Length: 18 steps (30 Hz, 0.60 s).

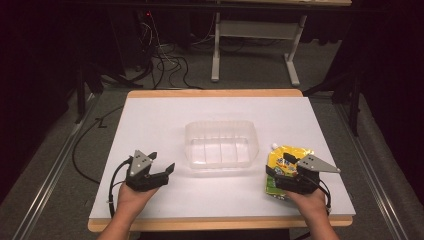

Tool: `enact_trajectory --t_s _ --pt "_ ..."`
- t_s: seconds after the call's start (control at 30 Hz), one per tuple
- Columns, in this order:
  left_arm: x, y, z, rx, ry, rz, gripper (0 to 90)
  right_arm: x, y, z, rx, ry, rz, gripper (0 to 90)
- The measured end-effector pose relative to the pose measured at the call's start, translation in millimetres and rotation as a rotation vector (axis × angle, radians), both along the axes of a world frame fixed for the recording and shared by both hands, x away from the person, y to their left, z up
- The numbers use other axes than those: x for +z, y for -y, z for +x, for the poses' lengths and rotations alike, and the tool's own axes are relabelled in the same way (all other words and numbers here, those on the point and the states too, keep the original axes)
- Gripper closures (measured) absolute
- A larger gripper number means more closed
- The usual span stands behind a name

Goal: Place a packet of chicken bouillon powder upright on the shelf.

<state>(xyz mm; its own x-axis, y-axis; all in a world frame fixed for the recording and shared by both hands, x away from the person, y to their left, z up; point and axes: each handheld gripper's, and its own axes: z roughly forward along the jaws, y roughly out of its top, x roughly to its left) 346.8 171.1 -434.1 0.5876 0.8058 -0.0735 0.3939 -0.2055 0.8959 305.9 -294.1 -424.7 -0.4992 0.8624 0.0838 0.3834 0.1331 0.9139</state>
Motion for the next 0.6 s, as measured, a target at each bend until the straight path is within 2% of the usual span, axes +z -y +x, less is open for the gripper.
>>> enact_trajectory --t_s 0.07,0.13,0.27,0.47,0.6 --pt "-2.1 0.7 1.5 0.0 0.01 0.015 25.9 -2.0 1.8 0.0 -0.011 -0.017 0.016 18.5" --pt "-2.9 1.9 2.2 0.001 0.014 0.027 24.7 -4.5 2.5 -0.1 -0.018 -0.015 -0.007 18.5" --pt "-5.3 6.6 4.0 -0.004 0.013 0.044 24.1 -7.0 4.2 0.7 -0.009 -0.021 -0.008 18.5" --pt "-7.7 7.8 3.1 -0.011 0.003 0.042 24.1 -6.8 6.4 -0.4 -0.008 -0.01 -0.014 20.7" --pt "-8.0 9.4 2.0 -0.015 0.004 0.042 24.1 -5.5 10.9 -3.9 -0.03 -0.001 -0.017 26.7"
